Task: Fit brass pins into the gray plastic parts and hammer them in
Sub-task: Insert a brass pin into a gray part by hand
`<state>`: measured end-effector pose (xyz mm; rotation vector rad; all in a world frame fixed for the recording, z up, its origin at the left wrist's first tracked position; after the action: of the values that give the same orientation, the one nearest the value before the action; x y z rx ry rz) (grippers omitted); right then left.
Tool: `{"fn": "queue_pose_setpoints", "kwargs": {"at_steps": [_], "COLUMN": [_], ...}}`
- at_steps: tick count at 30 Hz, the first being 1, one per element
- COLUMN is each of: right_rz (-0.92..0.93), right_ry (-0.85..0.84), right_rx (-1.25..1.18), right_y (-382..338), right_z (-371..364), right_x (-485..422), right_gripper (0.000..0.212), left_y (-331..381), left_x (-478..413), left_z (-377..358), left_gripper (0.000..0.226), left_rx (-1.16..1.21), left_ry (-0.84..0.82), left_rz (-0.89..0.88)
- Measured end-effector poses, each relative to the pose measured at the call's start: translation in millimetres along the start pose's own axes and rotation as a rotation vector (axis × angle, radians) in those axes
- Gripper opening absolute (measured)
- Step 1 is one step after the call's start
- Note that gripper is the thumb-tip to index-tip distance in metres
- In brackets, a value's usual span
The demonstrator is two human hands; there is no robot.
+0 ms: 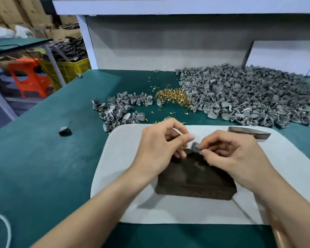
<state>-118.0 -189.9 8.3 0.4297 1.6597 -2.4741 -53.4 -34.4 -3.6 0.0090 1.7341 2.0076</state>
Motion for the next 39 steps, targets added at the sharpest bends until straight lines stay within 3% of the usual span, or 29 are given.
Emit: {"fn": "queue_pose_setpoints", "kwargs": {"at_steps": [7,14,18,25,27,39], "right_rz": [-0.082,-0.008,0.055,0.135,0.151,0.202], "right_ry": [-0.142,-0.104,-0.080,0.014,0.043,0.082], "right_rx": [-0.040,0.088,-0.037,-0.124,-0.125,-0.042], "right_y": [-3.1,-0.1,-3.0,-3.2,-0.3,2.3], "right_z": [3.8,3.2,0.5,-5.6,-5.4,-8.3], "right_x": [1.0,2.0,5.1,6.5,7.4,5.3], "right_gripper": [0.021,0.026,0.013,0.020,0.035,0.018], "left_y": [-2.3,4.2,6.6,11.7,10.3,13.9], "left_x": [0.9,5.3,6.7,11.4,11.5,14.0], "left_z": [-1.6,-3.3,-2.9,-6.1,-7.3,-7.6], "left_gripper": [0.020,0.020,0.016,0.019,0.025,0.042], "left_rx": [0.070,0.084,0.026,0.065,0.040,-0.256], "left_ry": [-0.025,-0.060,-0.072,-0.111,-0.103,-0.057], "left_rz": [-0.056,-0.109,-0.140,-0.206,-0.226,-0.468]}}
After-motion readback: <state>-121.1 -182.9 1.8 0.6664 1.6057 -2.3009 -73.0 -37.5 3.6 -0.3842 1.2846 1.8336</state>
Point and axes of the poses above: each hand's wrist, its own x-axis away from the middle knuckle, its own z-axis out of the back of the hand, y = z × x, the point moved 1 cm from there along -x, towards the middle knuckle
